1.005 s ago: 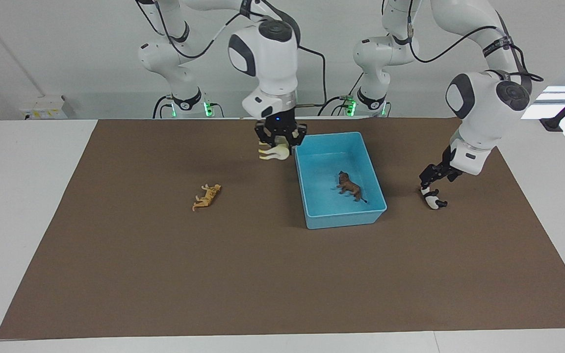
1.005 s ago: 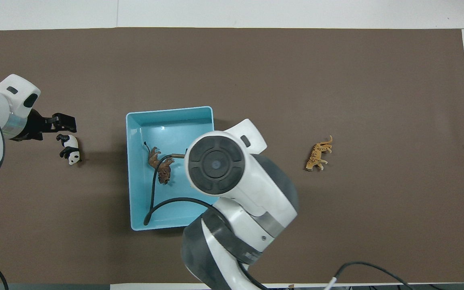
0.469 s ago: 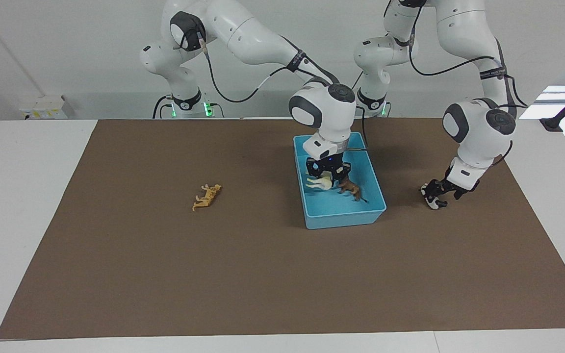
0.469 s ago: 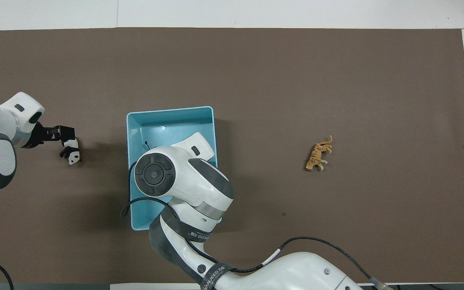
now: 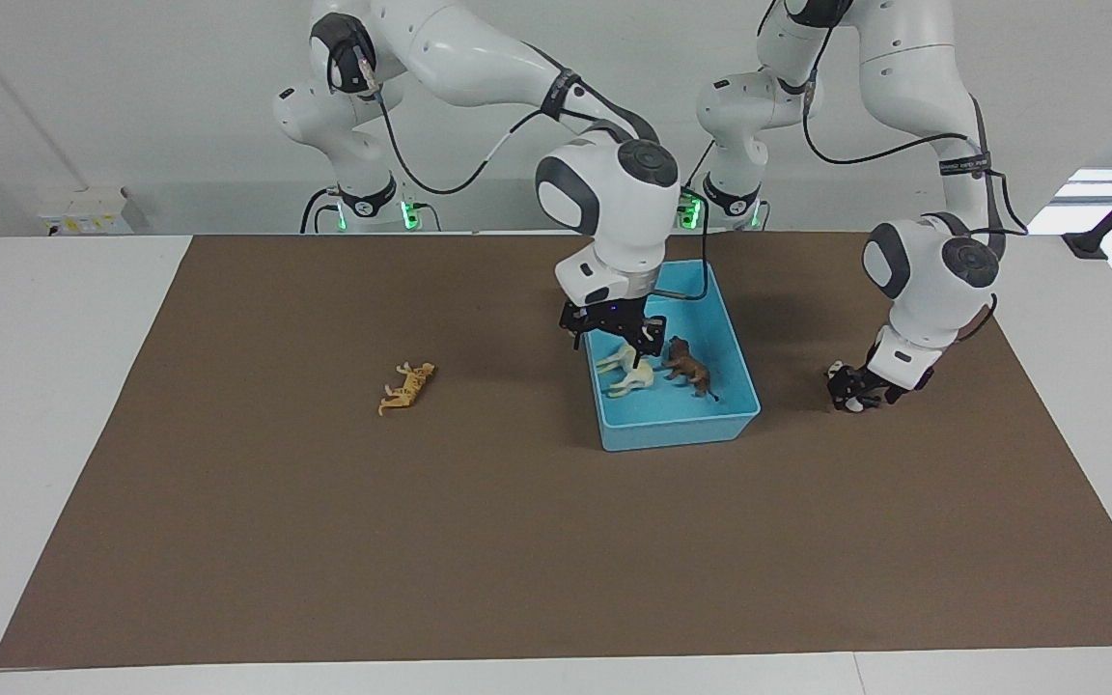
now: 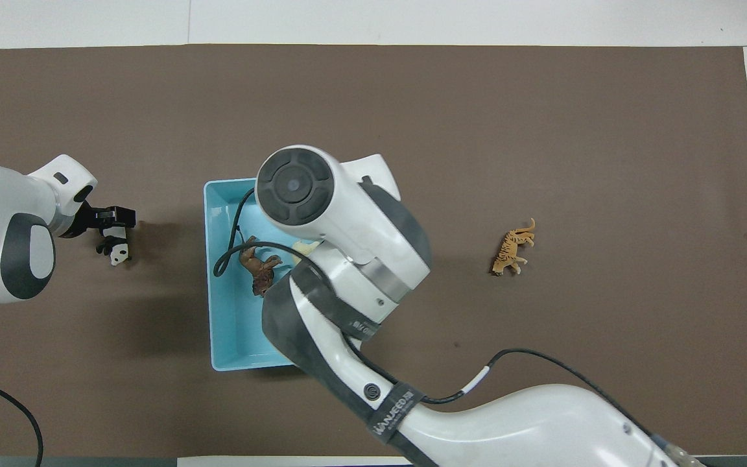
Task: Put all toys into storage box
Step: 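Lower the cream horse into the box while the left gripper reaches the panda, then grasp the panda with the left gripper while the right gripper grasps the leopard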
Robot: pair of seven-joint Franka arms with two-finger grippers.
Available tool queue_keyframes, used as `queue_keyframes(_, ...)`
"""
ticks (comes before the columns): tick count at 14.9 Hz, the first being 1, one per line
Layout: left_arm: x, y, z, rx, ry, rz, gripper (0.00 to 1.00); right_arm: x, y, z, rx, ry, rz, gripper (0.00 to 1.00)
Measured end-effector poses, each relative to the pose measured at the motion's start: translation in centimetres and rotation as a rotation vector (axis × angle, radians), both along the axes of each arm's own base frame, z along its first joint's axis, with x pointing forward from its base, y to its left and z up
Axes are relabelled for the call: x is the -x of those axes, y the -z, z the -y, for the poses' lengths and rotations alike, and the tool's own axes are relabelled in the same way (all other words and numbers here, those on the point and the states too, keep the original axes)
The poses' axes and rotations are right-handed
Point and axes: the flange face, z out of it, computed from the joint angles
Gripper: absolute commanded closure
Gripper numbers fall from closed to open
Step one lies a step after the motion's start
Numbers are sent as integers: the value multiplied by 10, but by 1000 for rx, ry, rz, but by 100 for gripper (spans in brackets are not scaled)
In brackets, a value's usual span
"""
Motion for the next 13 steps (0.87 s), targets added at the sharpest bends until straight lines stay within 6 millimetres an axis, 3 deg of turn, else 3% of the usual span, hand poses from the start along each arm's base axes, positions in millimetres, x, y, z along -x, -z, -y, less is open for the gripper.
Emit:
queue_keyframes(2, 0, 2, 0, 0, 0, -4, 62, -19, -36, 53, -2, -37, -22, 0)
queue_keyframes(3, 0, 3, 0, 1, 0, -5, 80, -27, -46, 77, 3, -64, -37, 0)
queue_keyframes(4, 0, 3, 0, 1, 0, -6, 92, -36, -47, 102, 12, -83, -52, 0)
queue_keyframes(7, -3, -2, -1, 1, -13, -15, 93, -64, -4, 183, 8, -48, -91, 0)
queue_keyframes(9, -12, -24, 0, 1, -41, -66, 93, -71, 31, 231, -14, -17, -115, 0)
queue_keyframes(11, -25, -72, 11, 2, -101, -131, 93, -62, 61, 270, -15, -10, -132, 0)
queue_keyframes(13, -32, -130, 48, 26, -195, -165, 92, -45, 90, 290, -20, -14, -121, 0)
